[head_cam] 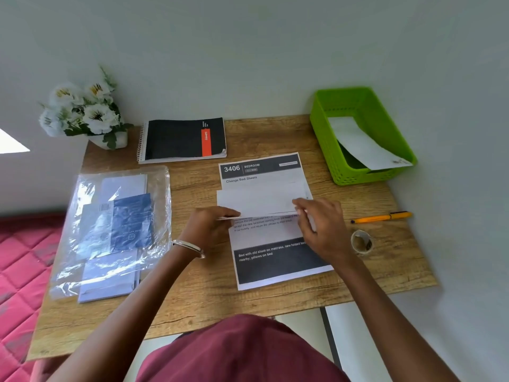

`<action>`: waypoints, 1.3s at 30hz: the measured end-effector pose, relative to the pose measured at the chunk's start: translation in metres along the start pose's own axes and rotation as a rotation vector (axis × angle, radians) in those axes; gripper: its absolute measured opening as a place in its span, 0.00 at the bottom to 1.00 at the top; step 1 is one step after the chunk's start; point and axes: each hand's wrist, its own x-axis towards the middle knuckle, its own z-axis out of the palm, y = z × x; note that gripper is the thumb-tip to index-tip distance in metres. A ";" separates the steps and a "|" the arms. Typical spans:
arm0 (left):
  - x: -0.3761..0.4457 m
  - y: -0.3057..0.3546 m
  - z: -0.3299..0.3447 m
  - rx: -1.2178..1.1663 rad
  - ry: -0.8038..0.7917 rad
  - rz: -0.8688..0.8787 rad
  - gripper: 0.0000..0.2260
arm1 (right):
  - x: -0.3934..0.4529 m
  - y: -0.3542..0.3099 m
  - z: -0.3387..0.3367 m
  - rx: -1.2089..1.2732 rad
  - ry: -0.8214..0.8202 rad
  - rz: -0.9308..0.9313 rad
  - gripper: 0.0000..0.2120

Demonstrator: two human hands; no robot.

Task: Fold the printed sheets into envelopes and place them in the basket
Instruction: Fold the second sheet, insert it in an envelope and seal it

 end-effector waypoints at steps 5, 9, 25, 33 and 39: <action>0.014 0.005 0.005 -0.152 0.124 -0.387 0.09 | 0.016 0.011 0.005 0.417 0.048 0.415 0.19; 0.023 0.008 0.010 -0.177 0.218 -0.505 0.14 | 0.026 0.020 0.019 0.507 0.022 0.559 0.20; 0.031 0.003 0.018 0.322 -0.080 -0.247 0.23 | 0.049 -0.023 0.066 -0.137 -0.552 0.100 0.25; 0.029 -0.008 0.014 0.453 -0.255 -0.196 0.27 | 0.043 0.021 0.030 -0.249 -0.635 0.174 0.35; 0.036 -0.007 0.003 0.550 -0.262 -0.172 0.30 | 0.044 0.034 0.031 -0.394 -0.564 -0.020 0.27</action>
